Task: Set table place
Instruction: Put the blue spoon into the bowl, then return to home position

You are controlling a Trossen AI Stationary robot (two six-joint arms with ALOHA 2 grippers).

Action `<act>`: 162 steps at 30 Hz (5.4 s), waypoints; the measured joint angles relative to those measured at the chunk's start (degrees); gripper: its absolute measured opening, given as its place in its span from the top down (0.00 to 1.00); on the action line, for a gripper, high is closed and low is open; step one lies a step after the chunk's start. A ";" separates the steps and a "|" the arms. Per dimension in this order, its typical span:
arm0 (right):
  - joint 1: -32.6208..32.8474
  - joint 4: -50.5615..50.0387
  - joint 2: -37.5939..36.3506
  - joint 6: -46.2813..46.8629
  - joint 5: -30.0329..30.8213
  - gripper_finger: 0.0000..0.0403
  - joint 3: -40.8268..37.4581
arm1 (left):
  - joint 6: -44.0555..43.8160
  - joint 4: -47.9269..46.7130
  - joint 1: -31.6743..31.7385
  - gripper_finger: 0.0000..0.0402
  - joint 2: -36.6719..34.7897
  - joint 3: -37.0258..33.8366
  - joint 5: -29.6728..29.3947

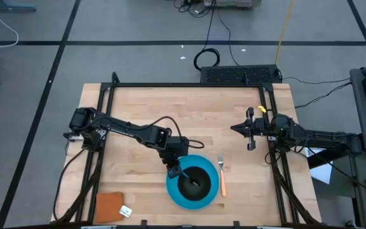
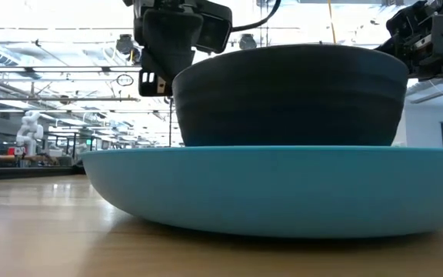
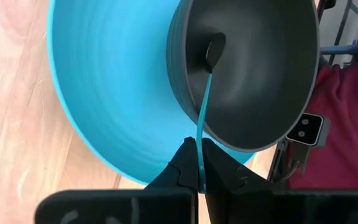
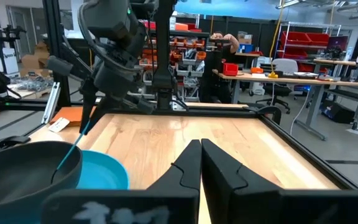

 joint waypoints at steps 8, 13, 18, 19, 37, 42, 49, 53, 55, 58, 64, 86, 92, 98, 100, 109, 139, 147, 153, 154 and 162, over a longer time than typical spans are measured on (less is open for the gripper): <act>0.00 -0.07 0.02 0.02 0.01 1.00 0.00 | -0.71 -0.07 -0.07 0.98 0.00 -0.02 -0.11; 0.00 -0.07 0.02 0.02 0.00 1.00 0.00 | -0.71 -0.07 -0.07 0.99 0.00 -0.02 -0.28; 0.02 -0.08 0.02 0.02 0.00 1.00 0.00 | -0.63 -0.14 -0.10 0.95 0.00 -0.04 -1.29; 0.00 -0.09 0.02 0.02 0.00 1.00 0.00 | -0.49 -0.40 -0.09 0.94 0.02 -0.09 -1.55; 0.00 -0.13 0.04 0.02 -0.01 1.00 0.00 | 3.27 -0.04 -0.33 0.93 0.07 -0.13 -3.18; 0.00 -0.13 0.03 0.02 -0.01 1.00 0.00 | 3.29 0.54 -0.42 0.92 0.07 -0.13 -4.05; 0.00 -0.13 0.04 0.02 -0.01 1.00 0.00 | 3.65 0.90 -0.50 0.92 0.08 -0.13 -4.27; 0.02 -0.13 0.04 0.02 -0.01 1.00 0.00 | 3.86 0.90 -0.82 0.92 0.08 -0.13 -4.28; 0.02 -0.13 0.04 0.02 -0.01 1.00 0.00 | 3.84 0.90 -0.99 0.90 0.09 -0.13 -4.31; 0.00 -0.13 0.04 0.02 -0.01 1.00 0.00 | 3.82 0.88 -1.37 0.85 0.09 -0.13 -4.31; 0.00 -0.13 0.04 0.04 -0.01 1.00 0.00 | 3.34 1.04 -1.97 0.76 0.09 -0.13 -4.31; 0.02 0.24 0.02 0.55 -0.01 1.00 0.00 | 5.63 1.04 -2.27 0.75 -1.05 3.34 -2.88; 0.02 0.24 0.02 0.85 -0.01 1.00 0.00 | 14.86 -3.19 -2.08 0.75 -1.40 7.86 -7.28; 0.02 0.19 0.02 0.85 0.01 1.00 0.00 | 25.82 -7.75 -1.62 0.79 -6.49 9.24 -19.92; 0.02 0.14 0.02 0.85 -0.01 1.00 0.00 | 27.13 -8.34 -0.91 0.84 -8.75 9.15 -23.60; 0.02 0.29 -0.17 1.46 -0.16 1.00 0.00 | 31.65 1.94 1.64 0.99 -19.58 -0.88 -28.81; -6.67 0.14 -3.65 7.73 -6.18 1.00 0.00 | 30.91 64.29 6.24 1.00 -68.67 -64.65 -31.52; -8.50 -0.16 -3.65 9.23 -7.56 1.00 0.00 | 33.46 62.91 8.73 1.00 -69.34 -67.84 -25.75; -10.77 0.02 -3.65 11.40 -7.70 1.00 0.00 | 33.35 58.92 8.51 1.00 -73.34 -67.84 -26.46; -10.98 0.02 -3.65 11.55 -7.72 1.00 0.00 | 33.31 58.46 8.13 1.00 -74.40 -67.84 -26.50; -12.03 0.24 -4.50 12.92 -11.66 1.00 0.00 | 31.88 47.63 4.27 1.00 -83.27 -67.84 -33.32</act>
